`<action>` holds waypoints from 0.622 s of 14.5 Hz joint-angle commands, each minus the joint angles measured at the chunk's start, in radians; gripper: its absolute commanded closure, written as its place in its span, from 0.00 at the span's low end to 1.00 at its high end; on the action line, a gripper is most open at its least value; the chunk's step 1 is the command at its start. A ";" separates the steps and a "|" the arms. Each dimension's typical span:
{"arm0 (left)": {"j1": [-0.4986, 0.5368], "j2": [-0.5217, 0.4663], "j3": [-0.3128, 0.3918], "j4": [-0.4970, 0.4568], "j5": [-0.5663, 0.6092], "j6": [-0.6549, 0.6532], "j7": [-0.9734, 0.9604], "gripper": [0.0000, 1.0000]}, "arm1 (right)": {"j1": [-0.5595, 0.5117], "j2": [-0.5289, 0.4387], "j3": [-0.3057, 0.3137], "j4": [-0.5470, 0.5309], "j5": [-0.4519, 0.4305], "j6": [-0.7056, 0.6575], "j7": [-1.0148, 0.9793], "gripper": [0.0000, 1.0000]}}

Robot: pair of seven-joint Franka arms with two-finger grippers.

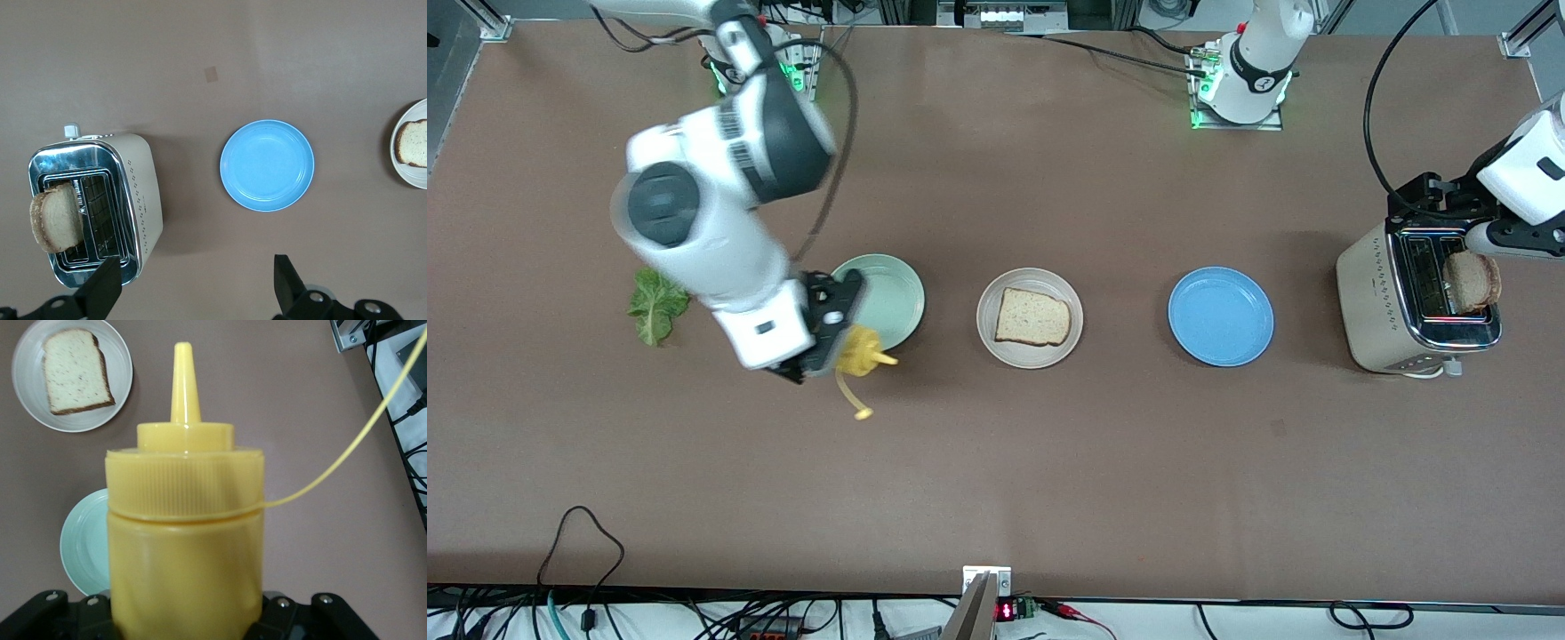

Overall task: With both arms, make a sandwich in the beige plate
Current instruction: 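Carry the mustard bottle back beside the lettuce leaf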

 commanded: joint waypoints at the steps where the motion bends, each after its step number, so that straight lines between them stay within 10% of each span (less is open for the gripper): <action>1: -0.009 -0.010 0.002 0.006 0.020 -0.018 -0.013 0.00 | -0.074 -0.098 0.023 -0.126 0.122 0.007 -0.120 0.66; 9: -0.009 -0.010 0.002 0.006 0.020 -0.018 -0.011 0.00 | -0.295 -0.195 0.022 -0.395 0.562 0.009 -0.692 0.66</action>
